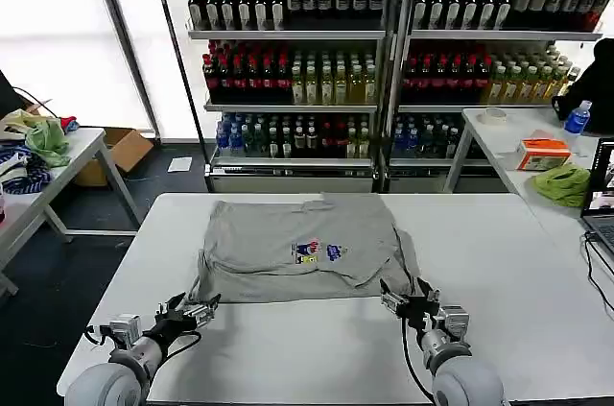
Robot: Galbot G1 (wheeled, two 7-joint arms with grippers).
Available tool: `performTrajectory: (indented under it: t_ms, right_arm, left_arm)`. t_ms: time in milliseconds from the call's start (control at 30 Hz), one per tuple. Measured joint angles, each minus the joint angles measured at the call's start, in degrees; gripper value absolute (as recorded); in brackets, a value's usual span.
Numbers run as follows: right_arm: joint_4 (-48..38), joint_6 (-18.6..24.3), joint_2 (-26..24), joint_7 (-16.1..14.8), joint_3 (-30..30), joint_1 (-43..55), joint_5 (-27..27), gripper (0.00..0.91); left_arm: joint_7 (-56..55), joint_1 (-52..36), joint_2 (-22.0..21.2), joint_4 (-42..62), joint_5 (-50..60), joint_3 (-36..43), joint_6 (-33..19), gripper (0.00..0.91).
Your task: Fold and organize the clothes.
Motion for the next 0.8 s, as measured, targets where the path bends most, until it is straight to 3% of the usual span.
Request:
performTrajectory:
  t_ms: [33,67,100,133,167,200,800]
  right_arm:
    - [-0.21,-0.02,0.0,0.04,-0.02,-0.03,0.05,0.534]
    - [-0.43,-0.03,-0.01,0.06,-0.02,-0.04,0.08,0.111]
    - [-0.61,-0.06,-0.01,0.08,-0.08,-0.04,0.11,0.0]
    - [-0.69,-0.07,0.03,0.14,-0.18,-0.04,0.11,0.0]
    - [-0.76,-0.06,0.08,0.24,-0.24,-0.04,0.11,0.0]
    - [-0.81,-0.05,0.12,0.29,-0.28,-0.04,0.1,0.0]
    - [-0.9,0.99,-0.61,-0.15,-0.04,-1.28,0.79,0.0]
  left_arm:
    - [0.06,0.03,0.01,0.03,-0.04,0.01,0.0,0.675]
    - [0.11,0.02,-0.03,0.07,-0.05,0.02,0.0,0.584]
    - [0.14,0.02,-0.08,0.12,-0.07,0.04,0.0,0.403]
    - [0.15,-0.02,-0.13,0.2,-0.08,0.07,-0.01,0.202]
    - [0.16,-0.1,-0.19,0.3,-0.1,0.08,-0.07,0.071]
    - [0.17,-0.15,-0.2,0.39,-0.13,0.1,-0.12,0.01]
    - [0.74,-0.13,0.33,1.13,-1.54,0.48,-1.19,0.01]
